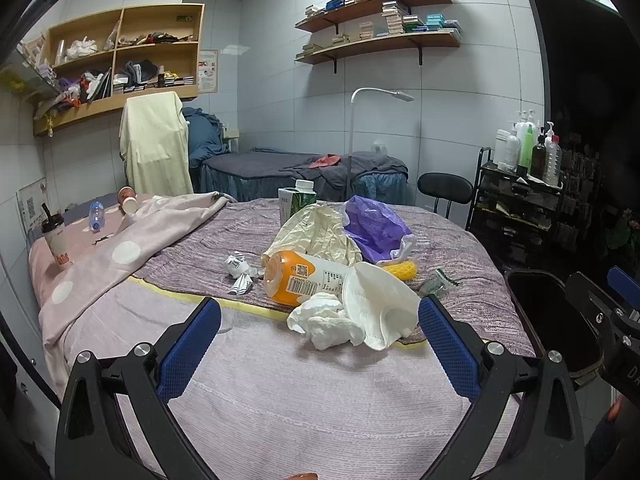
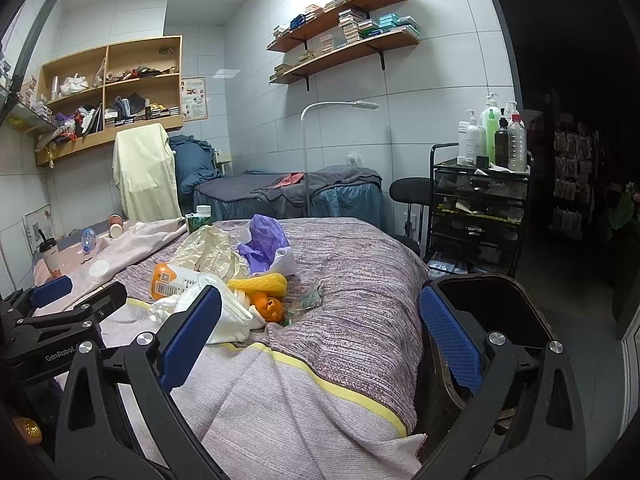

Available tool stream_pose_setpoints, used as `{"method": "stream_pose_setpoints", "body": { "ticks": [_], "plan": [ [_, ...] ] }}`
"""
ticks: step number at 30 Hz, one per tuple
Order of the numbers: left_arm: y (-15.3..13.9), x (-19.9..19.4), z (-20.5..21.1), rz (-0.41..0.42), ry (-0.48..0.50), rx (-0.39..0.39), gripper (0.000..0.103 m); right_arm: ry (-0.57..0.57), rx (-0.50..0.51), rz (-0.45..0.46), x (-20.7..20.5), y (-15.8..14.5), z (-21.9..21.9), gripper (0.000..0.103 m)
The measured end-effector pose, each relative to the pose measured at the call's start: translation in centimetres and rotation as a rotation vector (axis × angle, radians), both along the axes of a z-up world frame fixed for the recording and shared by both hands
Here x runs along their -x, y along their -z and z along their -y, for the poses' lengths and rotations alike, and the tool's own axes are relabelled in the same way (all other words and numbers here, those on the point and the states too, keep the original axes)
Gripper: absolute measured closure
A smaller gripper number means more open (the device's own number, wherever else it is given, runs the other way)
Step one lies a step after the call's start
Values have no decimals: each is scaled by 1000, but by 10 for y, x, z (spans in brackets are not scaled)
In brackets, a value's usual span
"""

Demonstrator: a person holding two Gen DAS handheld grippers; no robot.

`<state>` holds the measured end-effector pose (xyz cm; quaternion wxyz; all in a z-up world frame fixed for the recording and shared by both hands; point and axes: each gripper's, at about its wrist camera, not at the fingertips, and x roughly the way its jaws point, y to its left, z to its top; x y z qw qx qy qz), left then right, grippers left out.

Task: Collect trash

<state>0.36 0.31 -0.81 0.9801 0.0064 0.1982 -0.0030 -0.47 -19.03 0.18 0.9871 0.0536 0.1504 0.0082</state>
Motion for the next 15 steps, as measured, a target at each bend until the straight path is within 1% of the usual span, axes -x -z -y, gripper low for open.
{"method": "stream_pose_setpoints", "body": {
  "ticks": [15],
  "plan": [
    [0,-3,2,-11,1,-2,6,-1,-4,-5,-1,1,0,5]
  ]
}}
